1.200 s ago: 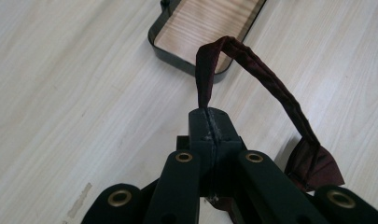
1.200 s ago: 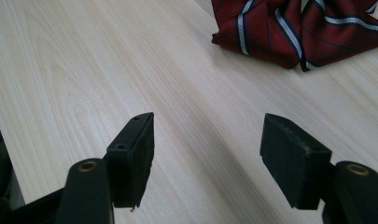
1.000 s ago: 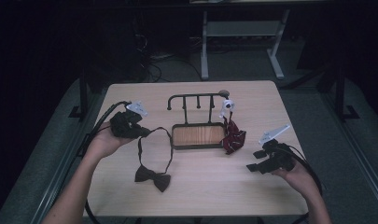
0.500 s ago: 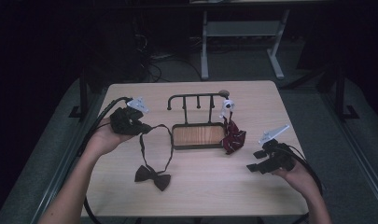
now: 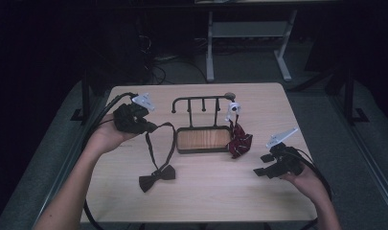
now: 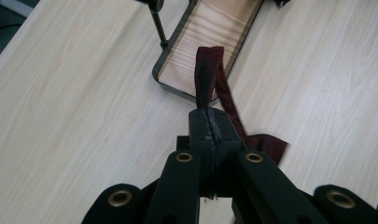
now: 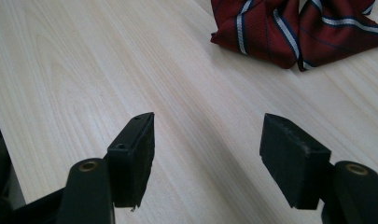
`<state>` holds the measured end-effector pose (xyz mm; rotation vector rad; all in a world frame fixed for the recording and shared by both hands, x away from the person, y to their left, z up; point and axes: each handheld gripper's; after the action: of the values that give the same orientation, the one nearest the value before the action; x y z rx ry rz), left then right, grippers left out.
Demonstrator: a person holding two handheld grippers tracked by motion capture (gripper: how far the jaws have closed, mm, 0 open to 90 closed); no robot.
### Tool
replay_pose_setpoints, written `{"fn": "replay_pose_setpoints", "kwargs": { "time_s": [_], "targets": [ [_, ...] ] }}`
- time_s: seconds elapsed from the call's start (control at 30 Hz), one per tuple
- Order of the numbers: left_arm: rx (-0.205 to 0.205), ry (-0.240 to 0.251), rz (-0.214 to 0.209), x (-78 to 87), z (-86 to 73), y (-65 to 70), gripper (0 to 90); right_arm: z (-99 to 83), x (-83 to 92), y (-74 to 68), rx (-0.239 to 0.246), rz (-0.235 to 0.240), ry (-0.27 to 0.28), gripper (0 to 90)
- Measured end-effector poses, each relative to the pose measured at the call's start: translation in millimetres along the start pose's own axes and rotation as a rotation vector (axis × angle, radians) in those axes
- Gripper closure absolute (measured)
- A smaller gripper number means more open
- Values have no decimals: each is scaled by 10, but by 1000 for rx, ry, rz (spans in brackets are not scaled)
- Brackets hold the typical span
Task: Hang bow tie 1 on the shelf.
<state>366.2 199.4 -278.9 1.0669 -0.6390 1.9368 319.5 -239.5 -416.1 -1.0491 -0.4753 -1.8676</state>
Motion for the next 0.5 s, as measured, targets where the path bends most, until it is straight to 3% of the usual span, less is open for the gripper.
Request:
{"fn": "replay_pose_setpoints", "kwargs": {
  "time_s": [0.33,0.5],
  "targets": [
    [-23,3,4,53,123,17,899,-5,-2,11,-2,1,-1,351],
    [-11,12,9,52,198,-17,899,-3,-14,14,-3,4,-1,351]
  ]
}}
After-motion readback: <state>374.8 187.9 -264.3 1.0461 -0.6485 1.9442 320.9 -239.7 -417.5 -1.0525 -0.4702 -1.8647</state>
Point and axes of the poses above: each handheld gripper's, and its own axes: x roughly backward along the jaws, z roughly out of its top, y roughly to its right, and after that the axes turned 7 degrees about x, right-handed
